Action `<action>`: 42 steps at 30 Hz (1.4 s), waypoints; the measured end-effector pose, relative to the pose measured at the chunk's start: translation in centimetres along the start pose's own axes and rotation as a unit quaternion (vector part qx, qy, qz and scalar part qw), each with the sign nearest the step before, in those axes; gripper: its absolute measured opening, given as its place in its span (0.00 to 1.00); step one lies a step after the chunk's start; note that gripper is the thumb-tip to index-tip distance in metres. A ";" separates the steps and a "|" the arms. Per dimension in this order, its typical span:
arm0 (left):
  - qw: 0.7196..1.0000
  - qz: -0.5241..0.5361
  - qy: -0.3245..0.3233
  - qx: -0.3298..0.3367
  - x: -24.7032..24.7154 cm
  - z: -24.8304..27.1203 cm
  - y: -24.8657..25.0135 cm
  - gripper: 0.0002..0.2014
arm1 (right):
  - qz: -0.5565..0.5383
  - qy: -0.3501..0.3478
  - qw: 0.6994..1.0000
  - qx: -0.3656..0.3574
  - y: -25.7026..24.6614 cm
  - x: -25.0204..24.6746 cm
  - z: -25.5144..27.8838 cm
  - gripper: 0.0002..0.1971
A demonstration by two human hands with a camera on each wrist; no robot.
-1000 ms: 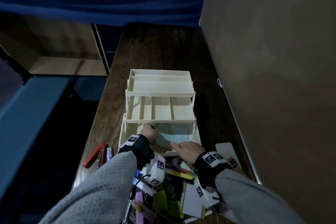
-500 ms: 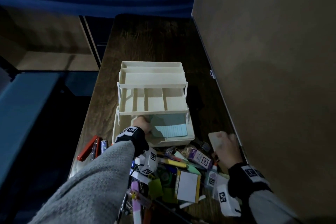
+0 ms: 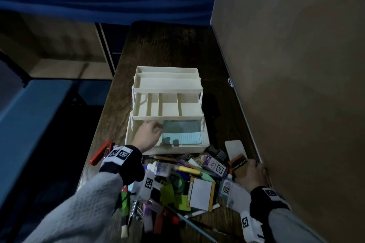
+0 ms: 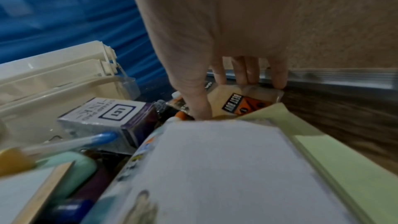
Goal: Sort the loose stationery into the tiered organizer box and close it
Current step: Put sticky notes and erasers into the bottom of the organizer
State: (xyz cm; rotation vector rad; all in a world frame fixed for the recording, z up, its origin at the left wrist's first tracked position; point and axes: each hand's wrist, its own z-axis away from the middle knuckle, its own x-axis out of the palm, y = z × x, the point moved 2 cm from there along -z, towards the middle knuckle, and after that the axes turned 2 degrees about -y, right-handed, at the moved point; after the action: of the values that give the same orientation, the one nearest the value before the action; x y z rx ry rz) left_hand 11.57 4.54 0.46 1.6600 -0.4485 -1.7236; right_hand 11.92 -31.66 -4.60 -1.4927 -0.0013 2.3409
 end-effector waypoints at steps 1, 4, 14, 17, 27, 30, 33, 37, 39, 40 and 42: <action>1.000 0.005 0.011 0.012 -0.5 0.7 -0.1 0.10 | -0.015 0.003 1.000 -0.001 0.0 0.0 -0.2 0.38; 0.999 0.023 0.028 0.024 -1.5 2.4 -0.8 0.08 | -0.054 0.008 0.998 -0.014 0.0 -0.2 -0.4 0.37; 0.992 0.071 0.101 0.013 -3.5 5.6 -3.1 0.07 | -0.348 0.145 0.913 -0.156 -3.0 -5.1 1.0 0.12; 0.991 0.073 0.115 0.007 -3.6 6.4 -3.7 0.08 | -0.490 0.060 0.854 -0.163 -7.0 -6.6 1.9 0.08; 0.993 0.042 0.109 -0.024 -4.3 8.8 -3.7 0.07 | -0.375 -0.125 0.911 -0.121 -18.5 -1.1 0.0 0.21; 0.996 0.016 0.092 -0.013 -4.0 8.6 -3.2 0.07 | -0.189 -0.061 0.969 -0.150 -19.4 -0.8 -1.0 0.18; 0.999 0.002 0.027 0.020 -2.6 7.4 -1.9 0.07 | -0.041 -0.032 0.981 -0.189 -19.9 -0.2 -0.8 0.14; 0.994 -0.054 -0.073 0.068 0.4 4.4 0.9 0.12 | 0.019 -0.024 0.976 -0.216 -19.8 -0.3 0.0 0.17; 0.988 -0.100 -0.092 0.068 1.9 2.3 2.1 0.15 | -0.012 -0.017 0.969 -0.245 -19.1 -0.8 0.7 0.15; 0.986 -0.117 -0.101 0.061 2.6 1.3 2.5 0.15 | -0.044 -0.007 0.964 -0.261 -18.4 -1.0 1.0 0.15; 0.981 -0.130 -0.140 0.036 4.0 -0.6 3.0 0.15 | -0.113 0.030 0.956 -0.269 -16.3 -1.8 1.5 0.12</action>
State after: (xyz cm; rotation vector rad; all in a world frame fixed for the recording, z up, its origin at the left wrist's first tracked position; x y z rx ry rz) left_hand 13.10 -0.21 -0.52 1.5861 -0.4427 -2.1726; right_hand 16.20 -16.68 0.74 -1.6871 -0.8107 2.2033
